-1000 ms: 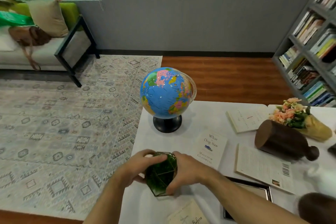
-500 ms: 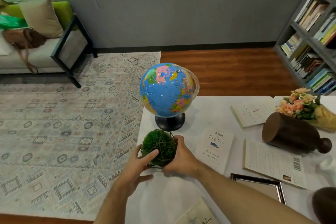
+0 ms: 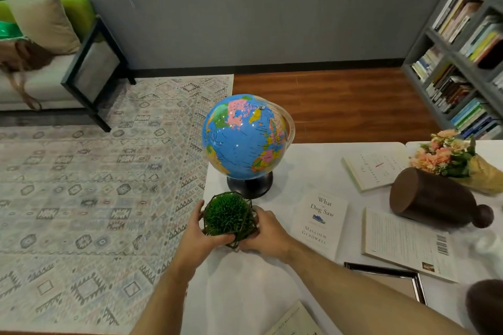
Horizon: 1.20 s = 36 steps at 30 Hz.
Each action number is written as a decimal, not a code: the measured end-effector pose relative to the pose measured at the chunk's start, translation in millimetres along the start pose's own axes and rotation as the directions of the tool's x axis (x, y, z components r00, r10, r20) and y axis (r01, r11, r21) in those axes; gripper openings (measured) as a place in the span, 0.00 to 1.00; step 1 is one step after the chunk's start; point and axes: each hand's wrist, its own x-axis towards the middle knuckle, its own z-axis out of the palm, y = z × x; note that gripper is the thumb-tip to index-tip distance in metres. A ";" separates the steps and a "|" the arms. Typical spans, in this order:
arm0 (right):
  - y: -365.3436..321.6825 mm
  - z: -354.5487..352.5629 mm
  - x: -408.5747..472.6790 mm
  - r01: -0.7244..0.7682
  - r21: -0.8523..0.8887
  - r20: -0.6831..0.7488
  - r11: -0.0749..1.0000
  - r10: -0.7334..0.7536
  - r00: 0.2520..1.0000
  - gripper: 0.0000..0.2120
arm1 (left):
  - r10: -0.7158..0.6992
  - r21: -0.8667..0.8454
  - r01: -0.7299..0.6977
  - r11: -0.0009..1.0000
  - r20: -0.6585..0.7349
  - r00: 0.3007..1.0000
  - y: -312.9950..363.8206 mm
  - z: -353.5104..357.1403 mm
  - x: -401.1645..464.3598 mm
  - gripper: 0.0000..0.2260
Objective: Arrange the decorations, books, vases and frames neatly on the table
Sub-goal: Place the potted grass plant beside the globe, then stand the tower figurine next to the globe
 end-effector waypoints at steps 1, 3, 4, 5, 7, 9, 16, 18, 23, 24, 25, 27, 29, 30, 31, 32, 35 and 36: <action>-0.6 0.3 0.5 -0.008 0.000 0.007 1.000 0.008 1.000 0.34 | 0.003 0.011 -0.003 1.000 0.001 1.000 -0.7 0.2 0.4 0.54; -1.6 1.0 1.6 -0.019 -0.026 0.019 0.999 0.020 1.000 0.32 | 0.013 0.039 -0.013 0.999 -0.007 1.000 -3.2 0.7 1.8 0.47; -2.2 0.6 2.2 -0.026 -0.038 0.024 0.999 0.027 0.999 0.31 | 0.022 0.066 -0.022 0.998 -0.004 1.000 -3.7 0.8 2.6 0.43; -2.5 -0.2 2.4 -0.037 -0.047 0.032 0.998 0.038 0.999 0.29 | 0.028 0.098 -0.027 0.995 -0.002 1.000 -3.2 1.3 3.7 0.40; -2.8 -3.2 2.5 -0.069 -0.081 0.051 0.994 0.073 0.996 0.27 | 0.035 0.166 -0.035 0.985 0.003 0.999 0.1 1.5 5.2 0.39; -3.0 -7.2 1.0 -0.115 -0.117 0.058 0.987 0.122 0.991 0.32 | 0.071 0.246 -0.073 0.967 0.016 0.997 11.7 2.7 -0.9 0.41; -10.7 -40.5 -27.8 -0.182 -0.113 -0.025 0.977 0.180 0.983 0.35 | 0.291 0.813 -0.130 0.567 -0.050 0.955 51.1 25.7 -36.5 0.34; -10.8 -60.6 -43.9 -0.152 -0.083 -0.066 0.985 0.147 0.987 0.28 | 0.380 0.796 -0.208 0.568 -0.030 0.925 54.9 43.2 -48.6 0.26; -7.0 -116.3 -87.6 -0.065 -0.017 -0.122 0.998 0.062 0.991 0.14 | 0.433 0.752 -0.322 0.576 0.054 0.900 63.4 105.4 -68.5 0.16; -3.0 -130.3 -99.6 -0.048 -0.012 -0.143 0.999 0.046 0.989 0.13 | 0.438 0.744 -0.345 0.573 0.078 0.896 64.8 123.7 -72.6 0.15; -0.5 -141.7 -110.0 -0.031 -0.017 -0.166 0.999 0.028 0.986 0.12 | 0.440 0.742 -0.362 0.564 0.102 0.892 65.6 139.5 -75.6 0.15; 7.5 -165.7 -132.4 -0.010 -0.052 -0.211 0.999 -0.001 0.977 0.12 | 0.434 0.732 -0.405 0.548 0.166 0.886 64.5 172.8 -82.6 0.15; 16.1 -188.5 -154.2 -0.001 -0.054 -0.251 0.999 -0.012 0.968 0.10 | 0.416 0.712 -0.457 0.534 0.249 0.875 60.7 204.0 -90.0 0.16; 22.0 -201.2 -166.7 0.003 -0.058 -0.275 0.998 -0.019 0.961 0.10 | 0.399 0.704 -0.479 0.525 0.293 0.869 57.2 220.1 -94.8 0.17; 25.6 -210.4 -176.0 0.006 -0.070 -0.295 0.997 -0.026 0.955 0.10 | 0.373 0.698 -0.493 0.519 0.334 0.866 53.4 231.6 -97.9 0.18; 31.6 -220.9 -188.8 -0.001 -0.104 -0.302 0.995 -0.031 0.953 0.10 | 0.335 0.695 -0.505 0.511 0.380 0.862 47.8 246.4 -103.1 0.19; 48.1 -241.8 -223.6 -0.027 -0.274 -0.205 0.961 -0.031 0.978 0.10 | 0.173 0.730 -0.530 0.431 0.510 0.843 28.4 284.8 -113.1 0.22; 54.5 -244.3 -235.2 -0.032 -0.339 -0.141 0.940 -0.018 0.990 0.10 | 0.116 0.758 -0.535 0.374 0.534 0.838 20.9 295.9 -116.4 0.23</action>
